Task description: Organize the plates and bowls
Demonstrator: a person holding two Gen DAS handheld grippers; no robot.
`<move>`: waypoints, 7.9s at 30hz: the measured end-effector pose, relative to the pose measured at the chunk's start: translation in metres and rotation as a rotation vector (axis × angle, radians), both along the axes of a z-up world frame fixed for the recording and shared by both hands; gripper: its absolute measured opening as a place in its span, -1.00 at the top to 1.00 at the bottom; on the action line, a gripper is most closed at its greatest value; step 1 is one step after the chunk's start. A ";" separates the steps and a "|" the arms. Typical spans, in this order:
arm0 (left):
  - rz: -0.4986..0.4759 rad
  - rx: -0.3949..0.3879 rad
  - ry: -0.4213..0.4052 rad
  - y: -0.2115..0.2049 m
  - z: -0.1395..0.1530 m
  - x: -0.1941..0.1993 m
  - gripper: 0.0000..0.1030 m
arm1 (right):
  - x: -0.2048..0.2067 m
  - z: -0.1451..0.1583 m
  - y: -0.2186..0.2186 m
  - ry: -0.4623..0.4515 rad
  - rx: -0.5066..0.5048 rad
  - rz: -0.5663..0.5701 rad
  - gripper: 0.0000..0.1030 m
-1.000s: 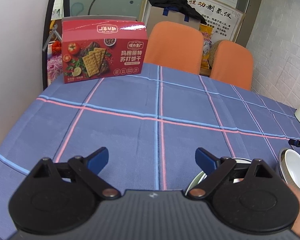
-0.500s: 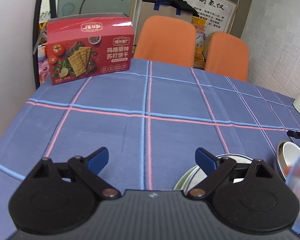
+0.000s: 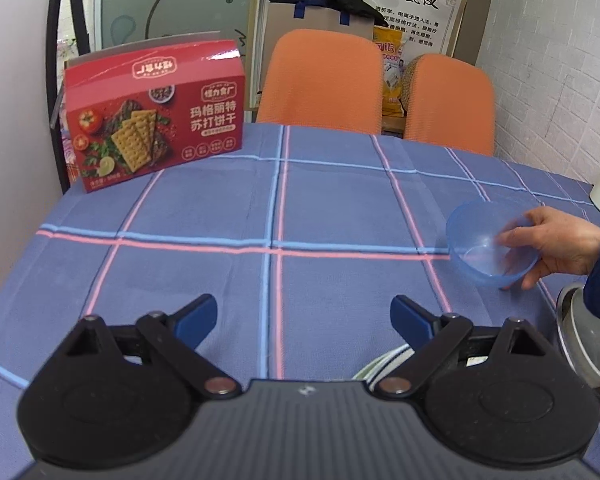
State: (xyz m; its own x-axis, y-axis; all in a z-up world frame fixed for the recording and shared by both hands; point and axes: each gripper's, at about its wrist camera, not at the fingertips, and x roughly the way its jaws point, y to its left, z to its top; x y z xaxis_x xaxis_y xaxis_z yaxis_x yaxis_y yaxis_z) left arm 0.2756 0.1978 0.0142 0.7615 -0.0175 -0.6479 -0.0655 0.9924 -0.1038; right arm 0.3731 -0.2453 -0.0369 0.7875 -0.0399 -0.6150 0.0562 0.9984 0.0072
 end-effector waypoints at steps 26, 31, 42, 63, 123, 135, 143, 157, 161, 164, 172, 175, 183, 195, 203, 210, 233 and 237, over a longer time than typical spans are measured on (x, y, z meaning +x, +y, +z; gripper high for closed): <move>-0.089 0.064 0.074 -0.078 0.015 0.057 -0.79 | 0.004 0.014 0.000 0.011 -0.030 0.069 -0.69; -0.180 -0.027 0.114 -0.090 0.014 0.102 -0.79 | -0.002 0.068 0.027 -0.089 -0.013 0.204 -0.70; -0.251 -0.020 0.154 -0.110 0.000 0.146 -0.79 | 0.042 0.061 0.131 0.169 -0.002 0.581 -0.63; -0.278 -0.052 0.218 -0.110 -0.034 0.173 0.17 | 0.065 0.045 0.188 0.283 -0.114 0.792 0.49; -0.358 -0.027 0.181 -0.131 -0.028 0.152 0.02 | 0.008 0.064 0.168 0.275 -0.127 0.955 0.00; -0.346 -0.041 0.185 -0.126 -0.030 0.158 0.02 | -0.002 0.082 0.144 0.281 -0.083 0.962 -0.07; -0.352 -0.034 0.179 -0.129 -0.026 0.157 0.00 | 0.008 0.066 0.160 0.316 -0.088 0.951 -0.10; -0.377 0.009 0.187 -0.145 -0.038 0.165 0.00 | 0.033 0.037 0.177 0.262 -0.119 0.928 -0.13; -0.380 0.034 0.189 -0.148 -0.039 0.164 -0.01 | 0.037 0.034 0.179 0.262 -0.094 0.933 -0.22; -0.383 0.038 0.190 -0.149 -0.038 0.164 -0.01 | 0.039 0.035 0.182 0.274 -0.104 0.922 -0.30; -0.355 0.016 0.181 -0.146 -0.039 0.168 0.05 | 0.041 0.033 0.188 0.254 -0.105 0.925 -0.28; -0.345 0.005 0.181 -0.145 -0.037 0.169 0.15 | 0.037 0.035 0.192 0.203 -0.138 0.936 -0.26; -0.353 0.001 0.123 -0.148 -0.009 0.156 0.12 | 0.028 0.059 0.183 0.137 -0.081 0.907 -0.26; -0.480 -0.027 0.084 -0.202 0.025 0.058 0.11 | -0.072 0.100 0.140 0.127 -0.153 0.827 -0.29; -0.511 -0.001 0.114 -0.225 0.004 0.021 0.13 | -0.111 0.077 0.126 0.154 -0.126 0.777 -0.29; -0.501 0.002 0.089 -0.219 0.001 0.013 -0.38 | -0.127 0.072 0.112 0.156 -0.107 0.733 -0.29; -0.436 -0.034 0.163 -0.206 -0.020 0.057 -0.82 | -0.086 0.042 0.107 0.208 -0.006 0.553 -0.30; -0.449 -0.026 0.182 -0.209 -0.030 0.065 -0.82 | -0.082 0.031 0.111 0.234 -0.035 0.544 -0.31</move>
